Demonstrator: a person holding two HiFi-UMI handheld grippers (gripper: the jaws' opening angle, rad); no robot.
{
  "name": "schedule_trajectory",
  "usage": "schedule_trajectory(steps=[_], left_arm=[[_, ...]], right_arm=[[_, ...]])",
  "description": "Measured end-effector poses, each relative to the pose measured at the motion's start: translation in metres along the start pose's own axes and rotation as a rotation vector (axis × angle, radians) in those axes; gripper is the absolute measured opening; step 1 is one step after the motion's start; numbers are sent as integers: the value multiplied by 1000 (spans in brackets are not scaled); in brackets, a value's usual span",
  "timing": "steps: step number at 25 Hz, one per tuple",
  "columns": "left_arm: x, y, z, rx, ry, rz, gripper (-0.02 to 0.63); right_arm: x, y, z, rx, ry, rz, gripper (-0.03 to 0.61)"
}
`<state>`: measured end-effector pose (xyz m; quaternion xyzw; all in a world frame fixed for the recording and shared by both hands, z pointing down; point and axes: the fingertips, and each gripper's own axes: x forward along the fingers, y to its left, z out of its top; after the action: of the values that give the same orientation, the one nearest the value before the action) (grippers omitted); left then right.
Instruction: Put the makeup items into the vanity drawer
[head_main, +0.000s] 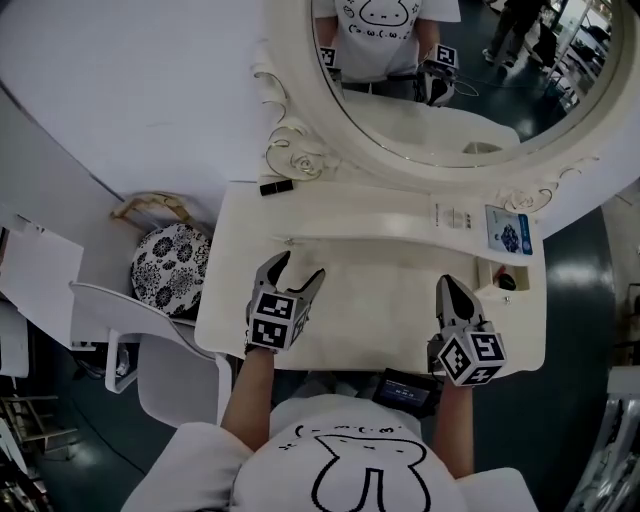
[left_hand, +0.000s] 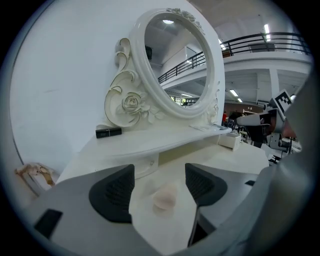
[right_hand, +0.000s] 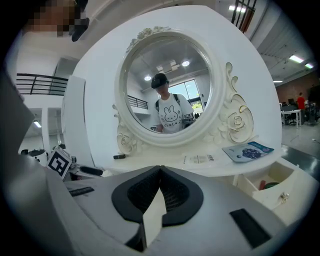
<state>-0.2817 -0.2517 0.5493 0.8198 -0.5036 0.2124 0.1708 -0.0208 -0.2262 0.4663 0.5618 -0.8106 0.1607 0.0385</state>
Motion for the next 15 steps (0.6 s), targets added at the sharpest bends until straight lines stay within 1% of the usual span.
schedule_trajectory(steps=[7,13,15], left_arm=[[19,-13,-33,-13,77,-9,336],[33,-16,-52,6,139,-16,335],[34,-16,-57,17,156,-11,326]], right_arm=[[-4,-21,-30,35,59,-31,8],[-4,-34,-54,68,98,-54,8],[-4,-36,-59,76,105,-56,8]])
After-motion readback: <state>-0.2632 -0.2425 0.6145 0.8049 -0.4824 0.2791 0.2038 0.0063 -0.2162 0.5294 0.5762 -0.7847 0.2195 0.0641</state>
